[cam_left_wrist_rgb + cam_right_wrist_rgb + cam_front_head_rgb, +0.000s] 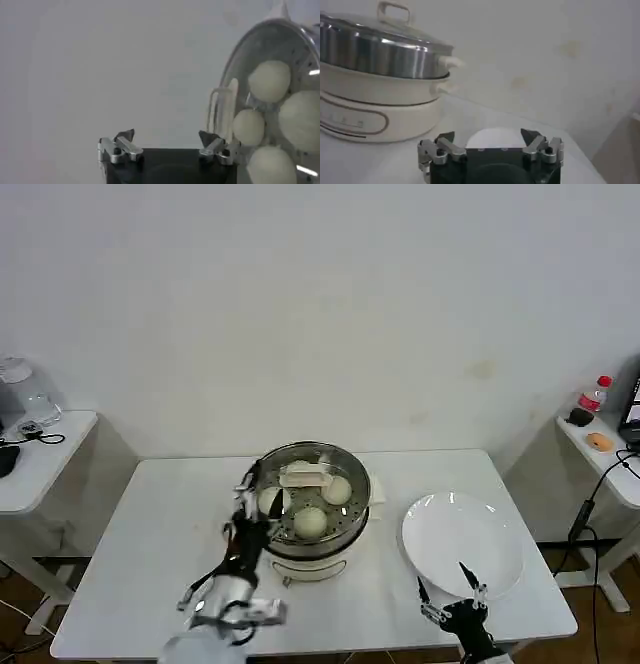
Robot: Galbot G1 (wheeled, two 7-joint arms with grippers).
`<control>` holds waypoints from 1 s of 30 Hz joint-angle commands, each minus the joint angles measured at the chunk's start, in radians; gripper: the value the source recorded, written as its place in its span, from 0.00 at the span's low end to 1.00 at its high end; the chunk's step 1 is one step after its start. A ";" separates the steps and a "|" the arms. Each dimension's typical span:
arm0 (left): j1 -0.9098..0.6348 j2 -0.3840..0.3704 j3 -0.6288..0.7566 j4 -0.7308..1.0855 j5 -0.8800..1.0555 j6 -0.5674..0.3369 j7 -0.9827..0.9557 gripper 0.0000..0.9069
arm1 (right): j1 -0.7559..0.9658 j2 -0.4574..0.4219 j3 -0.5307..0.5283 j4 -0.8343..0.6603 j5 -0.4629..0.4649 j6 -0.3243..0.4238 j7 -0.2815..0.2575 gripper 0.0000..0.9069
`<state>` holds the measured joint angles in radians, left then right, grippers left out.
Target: Take steamed baozi put them in steamer then cover it.
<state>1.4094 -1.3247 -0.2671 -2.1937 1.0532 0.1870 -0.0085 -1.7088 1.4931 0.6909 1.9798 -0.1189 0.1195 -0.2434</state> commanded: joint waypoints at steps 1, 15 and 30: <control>0.392 0.069 -0.368 -0.047 -1.369 -0.273 -0.358 1.00 | -0.033 -0.078 -0.047 0.053 0.100 -0.018 0.029 1.00; 0.519 -0.011 -0.357 0.046 -1.261 -0.246 -0.355 1.00 | -0.067 -0.186 -0.096 0.086 0.246 -0.040 0.087 1.00; 0.553 -0.036 -0.355 0.039 -1.221 -0.269 -0.307 1.00 | -0.064 -0.193 -0.139 0.059 0.244 -0.040 0.101 1.00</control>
<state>1.9143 -1.3503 -0.6027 -2.1689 -0.1048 -0.0556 -0.3143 -1.7720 1.3185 0.5727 2.0404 0.1006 0.0874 -0.1550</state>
